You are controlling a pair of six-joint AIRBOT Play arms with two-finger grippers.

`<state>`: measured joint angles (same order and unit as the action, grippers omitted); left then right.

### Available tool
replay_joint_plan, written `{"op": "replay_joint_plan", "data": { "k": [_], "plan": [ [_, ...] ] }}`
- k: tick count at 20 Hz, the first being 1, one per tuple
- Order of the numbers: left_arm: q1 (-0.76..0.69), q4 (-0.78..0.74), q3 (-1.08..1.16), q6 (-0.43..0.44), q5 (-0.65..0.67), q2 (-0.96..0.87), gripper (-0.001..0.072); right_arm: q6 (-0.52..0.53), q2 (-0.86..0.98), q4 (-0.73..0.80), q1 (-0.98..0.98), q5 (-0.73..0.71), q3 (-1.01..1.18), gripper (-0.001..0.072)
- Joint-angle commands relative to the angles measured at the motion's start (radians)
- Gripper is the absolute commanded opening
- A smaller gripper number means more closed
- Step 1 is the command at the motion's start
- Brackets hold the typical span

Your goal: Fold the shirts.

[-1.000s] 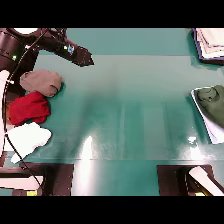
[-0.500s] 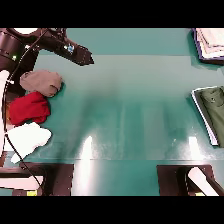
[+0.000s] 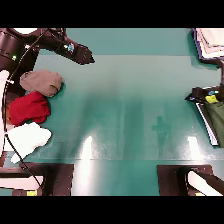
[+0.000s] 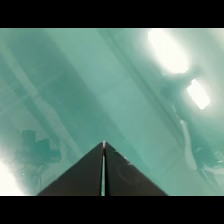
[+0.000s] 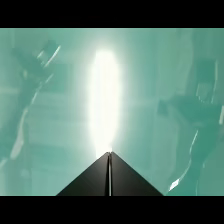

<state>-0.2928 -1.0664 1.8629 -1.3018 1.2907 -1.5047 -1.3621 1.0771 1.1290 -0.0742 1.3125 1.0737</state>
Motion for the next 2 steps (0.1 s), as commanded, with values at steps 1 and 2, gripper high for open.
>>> {"op": "replay_joint_plan", "data": {
  "k": [1,2],
  "plan": [
    [0.0,0.0,0.0,0.0,-0.001,0.001,0.0026,0.001,0.019,-0.005,0.053,0.004,0.0,0.002],
    [0.0,0.0,0.0,0.0,-0.001,0.001,0.0026,0.001,0.018,-0.003,0.052,0.007,0.0,0.002]
  ]
}}
